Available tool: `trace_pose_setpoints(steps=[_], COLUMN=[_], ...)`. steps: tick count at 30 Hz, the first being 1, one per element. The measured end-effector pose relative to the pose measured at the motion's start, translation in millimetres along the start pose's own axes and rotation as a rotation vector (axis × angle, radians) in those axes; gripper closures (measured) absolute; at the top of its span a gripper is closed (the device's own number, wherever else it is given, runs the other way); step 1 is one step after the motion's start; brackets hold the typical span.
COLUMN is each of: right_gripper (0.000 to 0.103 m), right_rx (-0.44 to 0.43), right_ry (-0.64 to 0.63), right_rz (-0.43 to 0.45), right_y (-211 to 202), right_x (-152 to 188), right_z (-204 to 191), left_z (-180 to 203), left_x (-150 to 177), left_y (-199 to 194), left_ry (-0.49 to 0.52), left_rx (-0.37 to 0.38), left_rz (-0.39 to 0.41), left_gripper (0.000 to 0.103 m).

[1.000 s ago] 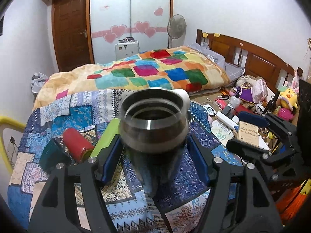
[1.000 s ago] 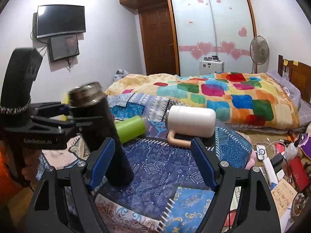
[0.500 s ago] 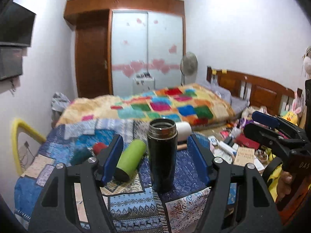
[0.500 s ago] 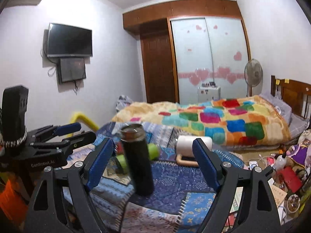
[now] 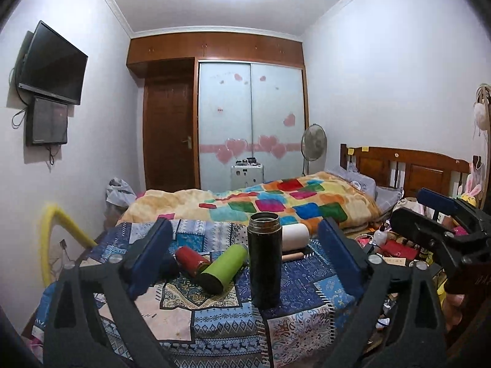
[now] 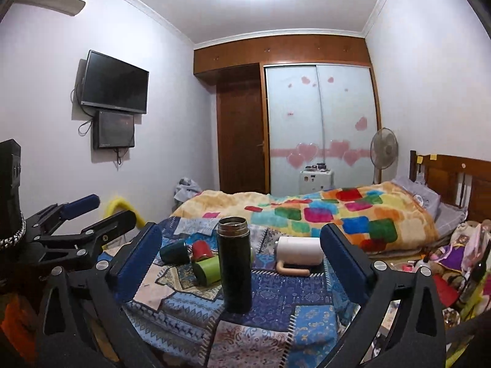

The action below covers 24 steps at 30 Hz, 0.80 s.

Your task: Flip cup upright

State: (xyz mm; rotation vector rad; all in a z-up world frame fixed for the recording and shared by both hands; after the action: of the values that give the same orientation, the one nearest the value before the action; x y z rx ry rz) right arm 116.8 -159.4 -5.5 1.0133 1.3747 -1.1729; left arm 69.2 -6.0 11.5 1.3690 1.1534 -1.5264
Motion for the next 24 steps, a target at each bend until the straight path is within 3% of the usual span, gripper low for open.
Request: trace_pose_setpoints(steps=[24], right_gripper=[0.000], right_rx=[0.021], right_ry=[0.011], right_rz=[-0.006], right_y=[-5.1], right_x=[7.7], right_z=[9.5], left_z=[-1.6], left_x=[6.1], left_y=[-12.0], left_ry=[-0.015], left_rx=[-0.028], left_rz=[0.021], left_gripper=[0.000])
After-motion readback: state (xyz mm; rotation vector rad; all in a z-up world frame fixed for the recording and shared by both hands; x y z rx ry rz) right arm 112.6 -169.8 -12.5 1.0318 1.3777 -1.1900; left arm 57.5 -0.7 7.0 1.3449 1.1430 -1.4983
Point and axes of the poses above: each gripper's, at about its wrist camera, not at the fingertips, and y roughly the way its jaws point, z to its right, x to its underside, the point moved 7 cm from there along y, roughly the way its jaws point, and after that the axes turned 12 degrees about x, right-handed, at the moved point
